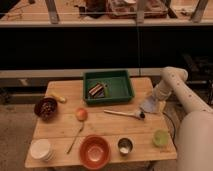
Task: Wipe tray with towel
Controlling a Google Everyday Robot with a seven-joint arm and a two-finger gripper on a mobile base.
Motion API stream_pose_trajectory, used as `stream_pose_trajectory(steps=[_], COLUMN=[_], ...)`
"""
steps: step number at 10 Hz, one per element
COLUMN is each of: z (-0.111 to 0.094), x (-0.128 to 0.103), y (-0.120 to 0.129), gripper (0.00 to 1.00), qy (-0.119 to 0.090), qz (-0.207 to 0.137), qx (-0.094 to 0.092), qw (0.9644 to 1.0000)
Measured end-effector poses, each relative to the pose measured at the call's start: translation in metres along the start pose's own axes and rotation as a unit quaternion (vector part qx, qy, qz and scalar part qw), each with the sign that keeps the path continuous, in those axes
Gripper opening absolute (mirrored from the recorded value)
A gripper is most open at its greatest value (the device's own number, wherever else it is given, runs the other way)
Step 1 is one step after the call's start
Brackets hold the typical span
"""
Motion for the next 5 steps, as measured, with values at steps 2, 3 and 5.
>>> stream_pose_trajectory(steps=[2,3,5], z=[0.0063,0.007,0.0078], x=[-0.0046,-0.005,-0.0044], y=[-0.0016,-0.0017,-0.0005], gripper=[0.49,0.38,0.18], qy=[-0.006,-0.008,-0.011], qz=[0.0,0.001,0.004], qx=[0.001,0.003,0.007], qw=[1.0,1.0,0.9999])
